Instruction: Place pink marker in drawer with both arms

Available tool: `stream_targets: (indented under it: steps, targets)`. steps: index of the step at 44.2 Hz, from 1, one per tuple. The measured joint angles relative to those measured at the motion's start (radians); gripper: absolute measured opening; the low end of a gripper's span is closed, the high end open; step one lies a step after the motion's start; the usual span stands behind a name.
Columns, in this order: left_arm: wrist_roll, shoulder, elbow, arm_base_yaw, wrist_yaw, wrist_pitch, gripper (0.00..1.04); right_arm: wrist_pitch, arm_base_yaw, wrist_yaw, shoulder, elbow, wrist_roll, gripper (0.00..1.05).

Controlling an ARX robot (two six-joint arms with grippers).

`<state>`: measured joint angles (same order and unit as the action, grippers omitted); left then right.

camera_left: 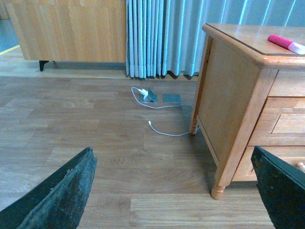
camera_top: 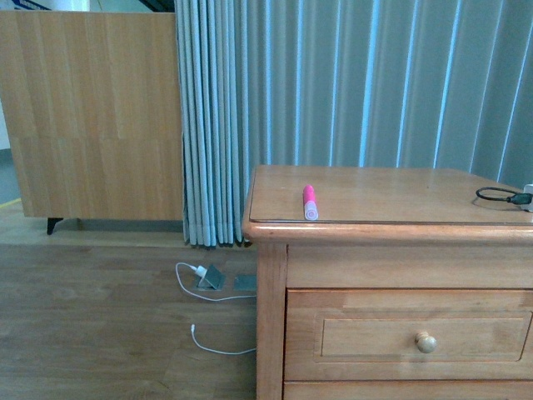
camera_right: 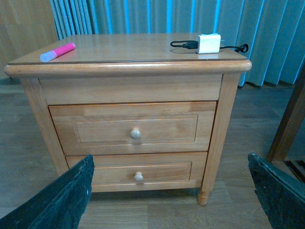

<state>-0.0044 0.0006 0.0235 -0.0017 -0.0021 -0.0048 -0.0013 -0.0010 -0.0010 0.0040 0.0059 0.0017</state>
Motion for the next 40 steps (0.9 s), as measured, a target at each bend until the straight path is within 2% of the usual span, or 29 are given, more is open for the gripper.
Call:
stream_targets:
  steps: [40]
  targets:
    - [0.000, 0.000, 0.000, 0.000, 0.000, 0.000, 0.99, -0.008, -0.004, -0.018, 0.005, 0.002, 0.010, 0.96]
